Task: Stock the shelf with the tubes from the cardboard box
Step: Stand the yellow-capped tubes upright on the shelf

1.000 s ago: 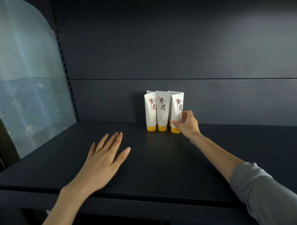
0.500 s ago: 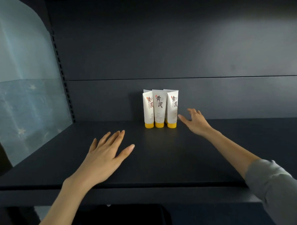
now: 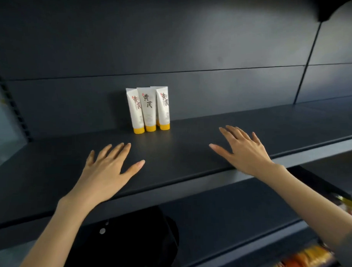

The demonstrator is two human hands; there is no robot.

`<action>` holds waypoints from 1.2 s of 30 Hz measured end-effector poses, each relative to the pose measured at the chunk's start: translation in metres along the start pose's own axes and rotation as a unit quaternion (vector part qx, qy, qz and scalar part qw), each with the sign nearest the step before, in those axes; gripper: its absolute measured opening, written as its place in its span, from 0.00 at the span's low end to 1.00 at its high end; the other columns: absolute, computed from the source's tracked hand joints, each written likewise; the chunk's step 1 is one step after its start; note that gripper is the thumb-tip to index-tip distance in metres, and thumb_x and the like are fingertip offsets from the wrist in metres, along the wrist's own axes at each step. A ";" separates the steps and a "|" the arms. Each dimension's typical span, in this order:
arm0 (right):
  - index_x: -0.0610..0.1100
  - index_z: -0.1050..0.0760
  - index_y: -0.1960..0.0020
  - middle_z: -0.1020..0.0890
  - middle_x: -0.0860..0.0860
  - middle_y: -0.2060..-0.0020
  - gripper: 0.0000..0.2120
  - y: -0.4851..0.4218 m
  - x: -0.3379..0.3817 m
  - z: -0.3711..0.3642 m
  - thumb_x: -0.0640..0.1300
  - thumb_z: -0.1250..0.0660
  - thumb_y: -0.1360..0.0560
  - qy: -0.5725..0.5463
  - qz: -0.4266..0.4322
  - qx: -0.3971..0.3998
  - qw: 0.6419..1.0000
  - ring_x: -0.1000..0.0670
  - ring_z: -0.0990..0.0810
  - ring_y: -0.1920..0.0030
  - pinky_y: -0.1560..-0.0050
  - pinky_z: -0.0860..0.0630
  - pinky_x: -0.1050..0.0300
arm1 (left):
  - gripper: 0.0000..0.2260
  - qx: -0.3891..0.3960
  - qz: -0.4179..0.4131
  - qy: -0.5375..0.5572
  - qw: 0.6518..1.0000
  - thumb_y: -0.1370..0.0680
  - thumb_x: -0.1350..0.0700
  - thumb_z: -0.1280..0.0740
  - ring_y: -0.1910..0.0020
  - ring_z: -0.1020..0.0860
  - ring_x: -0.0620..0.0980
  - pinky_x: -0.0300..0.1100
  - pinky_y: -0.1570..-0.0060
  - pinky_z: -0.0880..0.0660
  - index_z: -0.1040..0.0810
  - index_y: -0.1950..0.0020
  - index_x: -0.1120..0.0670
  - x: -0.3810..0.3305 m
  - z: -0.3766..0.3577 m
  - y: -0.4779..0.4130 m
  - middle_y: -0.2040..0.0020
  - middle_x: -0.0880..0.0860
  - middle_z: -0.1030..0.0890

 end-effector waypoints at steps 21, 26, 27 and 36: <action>0.51 0.50 0.22 0.46 0.52 0.23 0.43 0.207 -0.200 0.015 0.73 0.60 0.31 0.063 -0.162 0.000 0.985 0.48 0.50 0.23 0.26 0.51 0.38 | 0.43 -0.052 -0.167 -0.021 0.984 0.31 0.27 0.69 0.23 0.51 0.50 0.56 0.27 0.53 0.51 0.22 0.48 -0.232 -0.024 0.045 0.21 0.48 0.48; 0.52 0.54 0.22 0.48 0.52 0.23 0.42 0.266 -0.259 0.006 0.73 0.61 0.31 0.071 -0.211 0.040 0.974 0.48 0.52 0.23 0.26 0.52 0.37 | 0.42 -0.039 -0.223 -0.026 0.974 0.30 0.29 0.68 0.23 0.49 0.52 0.58 0.27 0.51 0.50 0.22 0.50 -0.301 -0.054 0.067 0.22 0.50 0.46; 0.52 0.54 0.22 0.49 0.52 0.23 0.43 0.277 -0.270 0.003 0.73 0.61 0.31 0.069 -0.222 0.045 0.972 0.48 0.52 0.23 0.26 0.52 0.37 | 0.42 -0.032 -0.233 -0.026 0.972 0.30 0.29 0.68 0.23 0.49 0.52 0.58 0.27 0.52 0.51 0.22 0.50 -0.313 -0.062 0.070 0.22 0.50 0.47; 0.53 0.51 0.23 0.47 0.52 0.23 0.41 0.362 -0.346 -0.025 0.73 0.58 0.30 0.026 -0.353 0.076 0.932 0.49 0.51 0.23 0.26 0.53 0.37 | 0.41 0.076 -0.323 -0.018 0.943 0.31 0.30 0.68 0.23 0.54 0.50 0.56 0.26 0.55 0.58 0.22 0.49 -0.414 -0.134 0.067 0.21 0.49 0.51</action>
Point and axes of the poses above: each hand's wrist, its own y-axis away from the middle knuckle, its own z-axis out of the back of the hand, x = y × z, the point moved 3 cm from there along -y, towards the middle knuckle
